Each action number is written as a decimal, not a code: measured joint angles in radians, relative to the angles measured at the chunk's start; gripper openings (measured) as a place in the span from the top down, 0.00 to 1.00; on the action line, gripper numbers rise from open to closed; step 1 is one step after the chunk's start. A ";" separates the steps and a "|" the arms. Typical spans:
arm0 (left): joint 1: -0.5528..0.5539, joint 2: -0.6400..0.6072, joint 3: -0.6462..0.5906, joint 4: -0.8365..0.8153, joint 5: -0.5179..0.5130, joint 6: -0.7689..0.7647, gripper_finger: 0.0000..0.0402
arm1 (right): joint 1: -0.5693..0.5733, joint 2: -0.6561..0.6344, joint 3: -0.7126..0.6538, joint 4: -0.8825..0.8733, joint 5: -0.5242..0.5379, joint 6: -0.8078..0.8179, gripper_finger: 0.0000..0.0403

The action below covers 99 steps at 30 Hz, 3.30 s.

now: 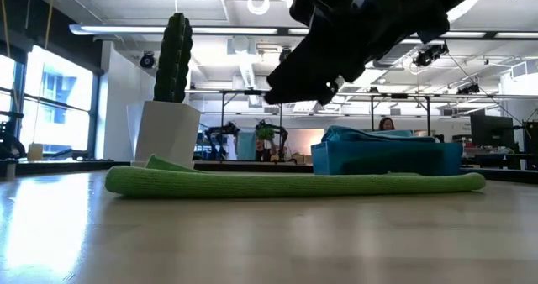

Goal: Fold microfiber towels
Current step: Fold the green microfiber cloth

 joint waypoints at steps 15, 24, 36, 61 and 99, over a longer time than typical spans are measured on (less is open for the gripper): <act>-0.085 -0.016 0.008 0.361 -0.045 0.023 0.77 | 0.111 0.324 0.288 -0.012 0.072 -0.128 0.53; -0.128 -0.039 0.067 0.364 -0.028 0.177 0.78 | 0.084 0.411 0.506 -0.229 0.164 -0.131 0.53; -0.140 -0.165 0.068 0.337 -0.060 0.301 0.78 | 0.074 0.472 0.521 -0.185 0.189 -0.093 0.53; -0.129 -0.205 0.068 0.341 -0.080 0.371 0.78 | 0.040 0.517 0.522 -0.223 0.163 0.003 0.83; -0.129 -0.204 0.068 0.281 -0.134 0.409 0.78 | 0.029 0.233 0.521 -0.966 0.325 0.756 1.00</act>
